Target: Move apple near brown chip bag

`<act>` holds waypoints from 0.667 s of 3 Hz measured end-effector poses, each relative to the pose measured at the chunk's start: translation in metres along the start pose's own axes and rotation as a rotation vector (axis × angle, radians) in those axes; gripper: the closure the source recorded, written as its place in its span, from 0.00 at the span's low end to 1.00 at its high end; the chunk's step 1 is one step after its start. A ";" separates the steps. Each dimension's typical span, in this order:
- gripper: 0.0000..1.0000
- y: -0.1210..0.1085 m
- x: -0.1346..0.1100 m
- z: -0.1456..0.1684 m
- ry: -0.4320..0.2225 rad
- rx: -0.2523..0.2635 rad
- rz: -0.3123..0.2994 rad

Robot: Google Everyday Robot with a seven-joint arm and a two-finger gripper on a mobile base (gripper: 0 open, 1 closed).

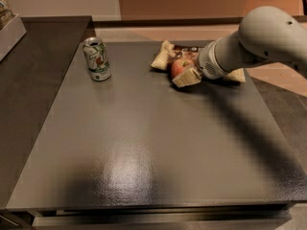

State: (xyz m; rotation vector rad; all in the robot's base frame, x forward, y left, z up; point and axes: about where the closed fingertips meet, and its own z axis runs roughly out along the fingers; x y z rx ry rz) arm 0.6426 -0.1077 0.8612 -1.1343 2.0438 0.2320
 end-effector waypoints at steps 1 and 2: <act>0.00 0.001 -0.001 0.001 0.000 -0.002 -0.002; 0.00 0.001 -0.001 0.001 0.000 -0.002 -0.002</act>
Offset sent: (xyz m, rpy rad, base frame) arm -0.0002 0.0014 -0.0004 -0.0002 0.0008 0.0024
